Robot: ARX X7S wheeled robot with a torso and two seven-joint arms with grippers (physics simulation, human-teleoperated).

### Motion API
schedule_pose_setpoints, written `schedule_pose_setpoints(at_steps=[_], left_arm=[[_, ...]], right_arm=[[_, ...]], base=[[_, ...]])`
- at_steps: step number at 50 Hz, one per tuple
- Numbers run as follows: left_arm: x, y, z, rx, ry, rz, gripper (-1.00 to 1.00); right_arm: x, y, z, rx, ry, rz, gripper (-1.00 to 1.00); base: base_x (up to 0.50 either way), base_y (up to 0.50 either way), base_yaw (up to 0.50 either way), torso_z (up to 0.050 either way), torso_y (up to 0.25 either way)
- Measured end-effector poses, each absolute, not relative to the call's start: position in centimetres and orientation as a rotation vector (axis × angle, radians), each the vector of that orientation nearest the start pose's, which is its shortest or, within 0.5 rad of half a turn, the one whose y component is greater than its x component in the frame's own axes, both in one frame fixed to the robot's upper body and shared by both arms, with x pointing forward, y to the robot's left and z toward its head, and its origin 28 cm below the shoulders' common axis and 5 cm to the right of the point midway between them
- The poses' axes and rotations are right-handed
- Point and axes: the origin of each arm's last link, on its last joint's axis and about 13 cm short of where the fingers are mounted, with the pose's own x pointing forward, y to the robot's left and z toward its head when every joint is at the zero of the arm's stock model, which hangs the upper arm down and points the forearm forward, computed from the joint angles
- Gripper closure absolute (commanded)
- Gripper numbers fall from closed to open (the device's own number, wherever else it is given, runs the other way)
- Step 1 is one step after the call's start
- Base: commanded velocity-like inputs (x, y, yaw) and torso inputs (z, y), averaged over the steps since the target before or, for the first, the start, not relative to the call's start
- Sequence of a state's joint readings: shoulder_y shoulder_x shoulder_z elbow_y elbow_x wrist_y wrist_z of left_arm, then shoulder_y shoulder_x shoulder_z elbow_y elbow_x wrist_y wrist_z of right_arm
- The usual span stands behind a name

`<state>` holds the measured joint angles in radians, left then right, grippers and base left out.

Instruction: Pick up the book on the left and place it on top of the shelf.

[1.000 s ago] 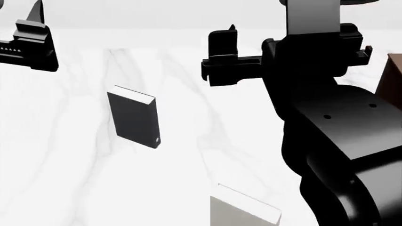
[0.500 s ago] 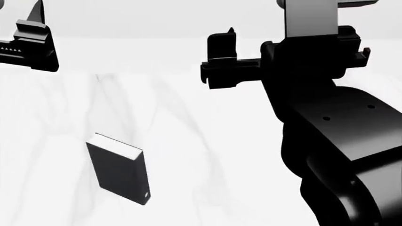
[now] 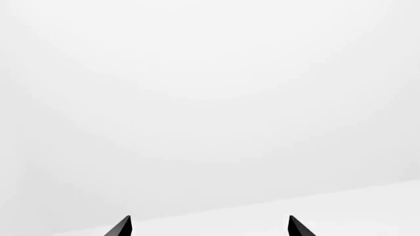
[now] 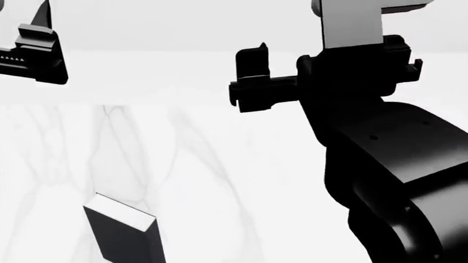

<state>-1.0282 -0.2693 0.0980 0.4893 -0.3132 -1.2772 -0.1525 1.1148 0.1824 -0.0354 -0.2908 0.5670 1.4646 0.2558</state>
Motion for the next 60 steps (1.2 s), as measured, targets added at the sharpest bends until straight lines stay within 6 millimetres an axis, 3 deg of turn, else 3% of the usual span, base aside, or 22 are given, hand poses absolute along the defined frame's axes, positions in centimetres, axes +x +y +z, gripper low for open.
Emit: schedule_pose_setpoints(at_steps=[12, 31, 60], left_arm=[[28.5, 23.2, 29.6, 0.169, -0.206, -0.001, -1.00], [28.6, 23.3, 29.4, 0.168, -0.202, 0.001, -1.00], [28.7, 23.4, 29.2, 0.167, -0.195, 0.006, -1.00]], right_arm=[[31.4, -9.6, 28.7, -0.180, 0.160, 0.337, -1.00], [33.6, -7.6, 25.6, -0.356, 0.392, 0.775, -1.00], [35.2, -3.7, 21.7, -0.411, 0.485, 0.937, -1.00]], base=[[0.00, 0.00, 0.00, 0.000, 0.000], [0.00, 0.00, 0.00, 0.000, 0.000], [0.00, 0.00, 0.00, 0.000, 0.000]])
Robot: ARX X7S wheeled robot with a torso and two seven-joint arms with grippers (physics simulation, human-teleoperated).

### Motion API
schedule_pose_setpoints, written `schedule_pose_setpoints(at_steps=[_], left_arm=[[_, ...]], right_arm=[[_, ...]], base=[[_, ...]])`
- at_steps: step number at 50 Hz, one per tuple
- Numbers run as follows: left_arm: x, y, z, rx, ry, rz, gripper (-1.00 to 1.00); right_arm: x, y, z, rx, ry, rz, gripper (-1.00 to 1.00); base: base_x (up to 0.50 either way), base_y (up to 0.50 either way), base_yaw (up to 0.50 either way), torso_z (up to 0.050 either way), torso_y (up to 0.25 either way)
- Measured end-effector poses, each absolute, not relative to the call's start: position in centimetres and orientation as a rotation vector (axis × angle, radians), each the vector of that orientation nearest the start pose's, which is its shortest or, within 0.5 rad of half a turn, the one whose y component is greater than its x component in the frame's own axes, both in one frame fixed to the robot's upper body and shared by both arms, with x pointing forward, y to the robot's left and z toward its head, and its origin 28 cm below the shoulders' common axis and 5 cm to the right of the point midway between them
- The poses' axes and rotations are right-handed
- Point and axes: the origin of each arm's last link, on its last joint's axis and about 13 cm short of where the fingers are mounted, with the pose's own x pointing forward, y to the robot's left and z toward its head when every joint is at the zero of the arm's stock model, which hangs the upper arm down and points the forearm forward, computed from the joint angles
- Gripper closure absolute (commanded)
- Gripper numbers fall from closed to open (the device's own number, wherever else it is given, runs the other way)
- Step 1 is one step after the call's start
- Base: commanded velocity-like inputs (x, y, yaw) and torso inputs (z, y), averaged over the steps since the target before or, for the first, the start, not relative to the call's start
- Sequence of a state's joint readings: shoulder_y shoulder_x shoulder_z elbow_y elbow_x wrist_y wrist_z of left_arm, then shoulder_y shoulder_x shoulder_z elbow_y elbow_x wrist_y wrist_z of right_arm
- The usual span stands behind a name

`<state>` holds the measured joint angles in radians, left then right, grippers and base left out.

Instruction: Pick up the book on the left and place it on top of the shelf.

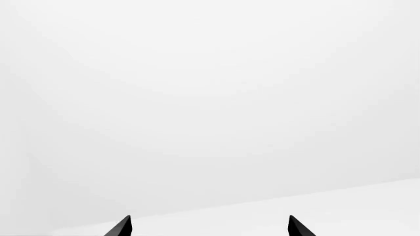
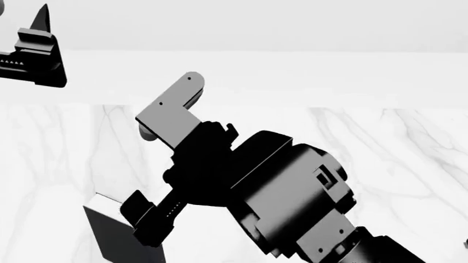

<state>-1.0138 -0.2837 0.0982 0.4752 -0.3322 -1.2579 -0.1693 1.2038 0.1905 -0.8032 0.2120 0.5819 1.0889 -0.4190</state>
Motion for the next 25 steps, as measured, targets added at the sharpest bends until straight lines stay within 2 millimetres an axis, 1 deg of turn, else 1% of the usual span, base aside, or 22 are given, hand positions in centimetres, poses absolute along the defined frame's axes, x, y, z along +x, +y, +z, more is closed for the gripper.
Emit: schedule_pose_setpoints(at_steps=[11, 25], left_arm=[[28.7, 23.6, 29.1, 0.166, -0.194, 0.009, -1.00], [28.6, 23.8, 29.0, 0.165, -0.193, 0.015, -1.00]], right_arm=[[35.6, -2.5, 20.2, -0.436, 0.528, 0.957, -1.00], [36.0, -1.4, 18.7, -0.468, 0.569, 0.965, -1.00]], base=[[0.00, 0.00, 0.00, 0.000, 0.000], [0.00, 0.00, 0.00, 0.000, 0.000]])
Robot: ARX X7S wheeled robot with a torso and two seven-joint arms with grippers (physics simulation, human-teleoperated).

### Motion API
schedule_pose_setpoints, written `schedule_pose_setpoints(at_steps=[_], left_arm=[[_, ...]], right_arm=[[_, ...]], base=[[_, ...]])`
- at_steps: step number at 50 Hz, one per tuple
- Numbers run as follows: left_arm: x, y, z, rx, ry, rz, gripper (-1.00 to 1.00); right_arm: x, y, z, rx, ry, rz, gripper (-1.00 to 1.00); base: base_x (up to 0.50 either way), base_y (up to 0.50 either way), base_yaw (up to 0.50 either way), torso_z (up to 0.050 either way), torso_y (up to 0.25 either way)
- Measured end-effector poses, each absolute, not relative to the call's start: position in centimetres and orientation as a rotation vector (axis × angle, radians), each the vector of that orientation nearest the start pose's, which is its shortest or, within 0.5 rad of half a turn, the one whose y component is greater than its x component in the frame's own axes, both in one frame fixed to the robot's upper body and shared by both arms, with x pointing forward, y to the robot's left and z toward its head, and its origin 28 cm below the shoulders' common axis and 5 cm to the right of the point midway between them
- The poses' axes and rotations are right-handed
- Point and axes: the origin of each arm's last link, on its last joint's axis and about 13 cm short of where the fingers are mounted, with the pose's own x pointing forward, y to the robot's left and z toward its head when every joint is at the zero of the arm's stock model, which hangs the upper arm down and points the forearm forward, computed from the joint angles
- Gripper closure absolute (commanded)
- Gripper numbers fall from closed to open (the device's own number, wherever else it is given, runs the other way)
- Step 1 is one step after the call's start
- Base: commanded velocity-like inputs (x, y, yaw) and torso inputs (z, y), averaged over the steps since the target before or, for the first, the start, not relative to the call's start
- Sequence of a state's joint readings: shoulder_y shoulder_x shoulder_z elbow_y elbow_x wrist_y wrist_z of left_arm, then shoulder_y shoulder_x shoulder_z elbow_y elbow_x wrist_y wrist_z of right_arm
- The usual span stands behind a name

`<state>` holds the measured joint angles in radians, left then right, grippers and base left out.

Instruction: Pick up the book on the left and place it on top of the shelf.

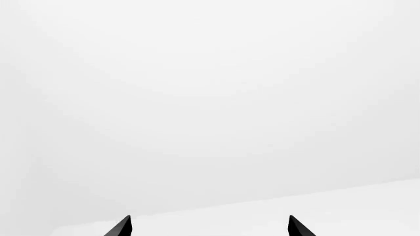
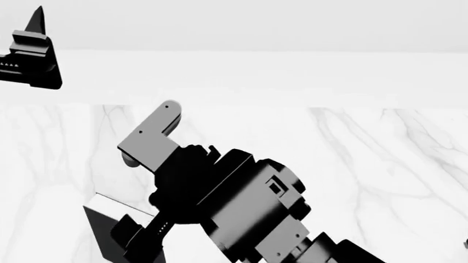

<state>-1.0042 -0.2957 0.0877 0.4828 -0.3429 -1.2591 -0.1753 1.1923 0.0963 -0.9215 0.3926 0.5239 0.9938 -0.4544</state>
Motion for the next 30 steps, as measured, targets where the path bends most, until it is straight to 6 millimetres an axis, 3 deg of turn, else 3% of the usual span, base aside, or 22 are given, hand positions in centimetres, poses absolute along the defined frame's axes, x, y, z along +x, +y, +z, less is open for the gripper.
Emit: schedule_pose_setpoints(at_steps=[30], left_arm=[[28.5, 24.0, 28.8, 0.161, -0.188, 0.023, -1.00]], right_arm=[[36.8, -0.4, 16.2, -0.509, 0.634, 0.976, -1.00]], base=[[0.00, 0.00, 0.00, 0.000, 0.000]])
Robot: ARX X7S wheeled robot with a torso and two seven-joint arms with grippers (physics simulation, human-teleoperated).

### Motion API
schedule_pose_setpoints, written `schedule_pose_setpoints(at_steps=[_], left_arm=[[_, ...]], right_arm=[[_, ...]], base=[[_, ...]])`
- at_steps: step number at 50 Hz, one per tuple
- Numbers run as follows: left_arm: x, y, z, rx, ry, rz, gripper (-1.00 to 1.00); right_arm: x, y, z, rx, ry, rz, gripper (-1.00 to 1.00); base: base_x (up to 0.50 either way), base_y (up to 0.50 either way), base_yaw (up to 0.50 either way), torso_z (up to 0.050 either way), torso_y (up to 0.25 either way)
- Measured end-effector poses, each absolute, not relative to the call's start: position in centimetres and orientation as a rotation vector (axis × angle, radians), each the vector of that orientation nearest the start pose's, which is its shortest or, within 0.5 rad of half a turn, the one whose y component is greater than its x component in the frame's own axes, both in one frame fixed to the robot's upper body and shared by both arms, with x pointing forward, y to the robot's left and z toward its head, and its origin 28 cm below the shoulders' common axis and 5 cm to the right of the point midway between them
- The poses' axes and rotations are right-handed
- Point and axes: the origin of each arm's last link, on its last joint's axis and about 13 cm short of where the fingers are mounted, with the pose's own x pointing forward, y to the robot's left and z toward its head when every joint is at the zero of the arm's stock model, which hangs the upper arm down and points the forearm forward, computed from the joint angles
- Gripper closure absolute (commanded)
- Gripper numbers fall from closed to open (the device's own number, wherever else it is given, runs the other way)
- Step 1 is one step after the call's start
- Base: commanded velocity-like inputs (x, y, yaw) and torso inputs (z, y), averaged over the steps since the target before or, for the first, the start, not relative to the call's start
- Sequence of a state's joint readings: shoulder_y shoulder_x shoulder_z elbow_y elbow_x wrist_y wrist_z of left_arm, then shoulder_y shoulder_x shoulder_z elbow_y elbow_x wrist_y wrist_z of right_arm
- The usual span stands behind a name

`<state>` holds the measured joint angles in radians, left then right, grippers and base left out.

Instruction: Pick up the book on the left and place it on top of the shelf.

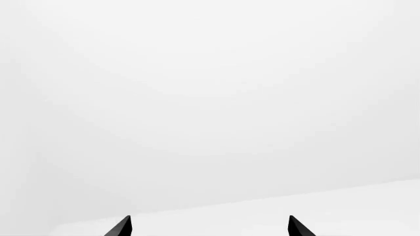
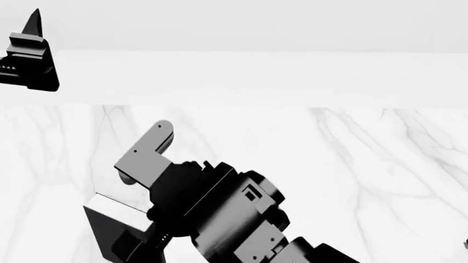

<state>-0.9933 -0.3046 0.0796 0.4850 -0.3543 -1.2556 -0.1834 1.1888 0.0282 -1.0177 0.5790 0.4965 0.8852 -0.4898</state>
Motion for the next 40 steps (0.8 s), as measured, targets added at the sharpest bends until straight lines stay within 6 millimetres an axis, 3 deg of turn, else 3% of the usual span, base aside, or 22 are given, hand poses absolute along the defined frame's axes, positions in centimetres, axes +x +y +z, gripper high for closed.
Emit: schedule_pose_setpoints(at_steps=[40], left_arm=[[28.3, 24.2, 28.6, 0.161, -0.186, 0.030, -1.00]], right_arm=[[37.5, -0.3, 13.6, -0.517, 0.697, 0.982, -1.00]], base=[[0.00, 0.00, 0.00, 0.000, 0.000]])
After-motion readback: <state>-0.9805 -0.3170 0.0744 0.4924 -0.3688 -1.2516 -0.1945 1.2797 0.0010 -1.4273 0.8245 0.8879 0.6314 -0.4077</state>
